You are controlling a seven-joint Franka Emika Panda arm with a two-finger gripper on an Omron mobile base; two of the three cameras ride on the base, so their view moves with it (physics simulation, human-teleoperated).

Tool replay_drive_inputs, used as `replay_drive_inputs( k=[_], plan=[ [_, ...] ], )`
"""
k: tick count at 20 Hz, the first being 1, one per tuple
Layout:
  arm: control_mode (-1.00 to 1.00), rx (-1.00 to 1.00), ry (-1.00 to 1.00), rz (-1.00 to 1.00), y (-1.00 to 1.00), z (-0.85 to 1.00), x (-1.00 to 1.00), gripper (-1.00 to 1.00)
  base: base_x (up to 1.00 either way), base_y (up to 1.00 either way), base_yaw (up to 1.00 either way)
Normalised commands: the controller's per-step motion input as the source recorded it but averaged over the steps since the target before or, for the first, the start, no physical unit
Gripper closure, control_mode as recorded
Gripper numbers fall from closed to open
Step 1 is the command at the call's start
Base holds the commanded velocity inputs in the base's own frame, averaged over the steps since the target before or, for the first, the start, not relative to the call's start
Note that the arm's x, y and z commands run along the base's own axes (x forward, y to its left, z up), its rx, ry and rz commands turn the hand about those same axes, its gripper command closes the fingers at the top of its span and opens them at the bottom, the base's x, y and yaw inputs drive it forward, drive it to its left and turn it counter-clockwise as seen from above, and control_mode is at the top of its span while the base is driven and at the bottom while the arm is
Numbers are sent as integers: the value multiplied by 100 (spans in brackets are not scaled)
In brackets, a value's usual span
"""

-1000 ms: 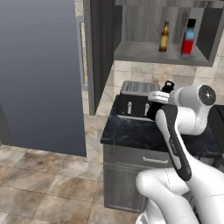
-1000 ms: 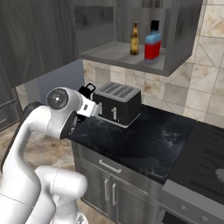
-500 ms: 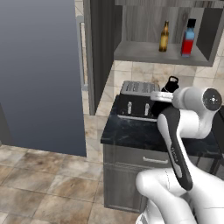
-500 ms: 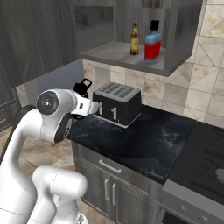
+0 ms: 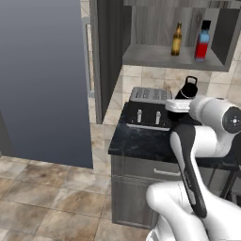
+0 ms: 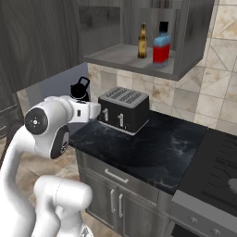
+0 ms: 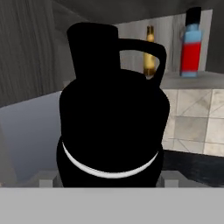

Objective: Sort all alcoholic drinks to one cabinet, and non-alcoholic drinks to the other.

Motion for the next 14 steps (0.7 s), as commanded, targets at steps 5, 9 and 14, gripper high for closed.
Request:
replay_drive_inputs(
  k=[5, 9, 14],
  plan=[
    [-100, -6, 0, 0, -5, 38, -32, 100, 0, 0, 0],
    [-100, -2, 6, 0, -12, 41, -33, 100, 0, 0, 0],
    [-100, -1, 11, 0, -8, 32, -28, 100, 0, 0, 0]
  ],
)
